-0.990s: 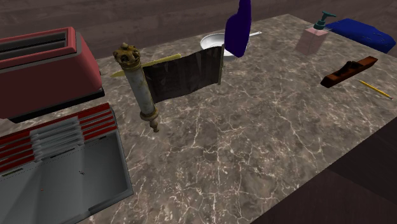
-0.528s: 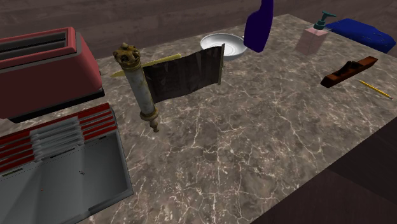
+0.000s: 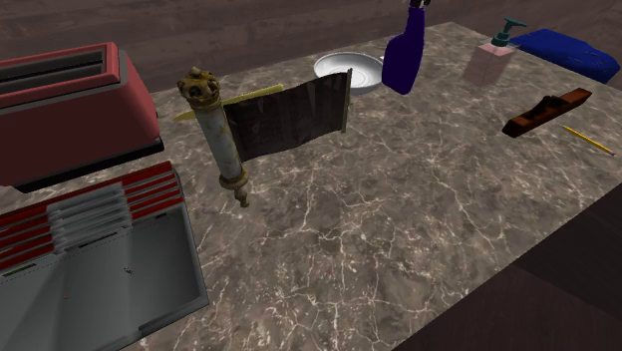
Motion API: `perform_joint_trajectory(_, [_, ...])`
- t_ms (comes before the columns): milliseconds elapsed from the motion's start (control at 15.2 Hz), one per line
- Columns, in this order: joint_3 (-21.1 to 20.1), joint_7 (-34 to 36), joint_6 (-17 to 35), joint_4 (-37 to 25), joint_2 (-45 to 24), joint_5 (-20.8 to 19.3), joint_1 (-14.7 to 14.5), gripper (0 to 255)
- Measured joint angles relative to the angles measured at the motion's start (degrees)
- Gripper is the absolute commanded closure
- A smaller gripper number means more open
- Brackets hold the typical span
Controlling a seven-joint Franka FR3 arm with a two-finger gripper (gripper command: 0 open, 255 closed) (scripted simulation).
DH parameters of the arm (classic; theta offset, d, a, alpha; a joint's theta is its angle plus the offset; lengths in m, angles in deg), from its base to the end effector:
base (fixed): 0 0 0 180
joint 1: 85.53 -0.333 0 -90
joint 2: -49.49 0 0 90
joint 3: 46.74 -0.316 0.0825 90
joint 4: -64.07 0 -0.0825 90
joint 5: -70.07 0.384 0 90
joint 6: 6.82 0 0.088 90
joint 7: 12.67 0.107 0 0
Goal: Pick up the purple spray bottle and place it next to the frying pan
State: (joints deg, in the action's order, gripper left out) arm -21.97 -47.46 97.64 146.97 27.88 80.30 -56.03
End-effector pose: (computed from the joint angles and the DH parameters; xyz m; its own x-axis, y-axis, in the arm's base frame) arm 0.4365 -0.5083 0.4915 0.9379 -0.3447 0.0387 -0.3451 -0.9386 0.0033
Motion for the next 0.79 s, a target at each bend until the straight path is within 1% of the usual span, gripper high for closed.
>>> perform_joint_trajectory(594, [-0.3, -0.5, 6.9, 6.4, -0.6, 0.5, -0.5, 255])
perform_joint_trajectory(792, [-0.4, -0.7, 8.0, 7.0, -1.1, 0.8, -0.4, 255])
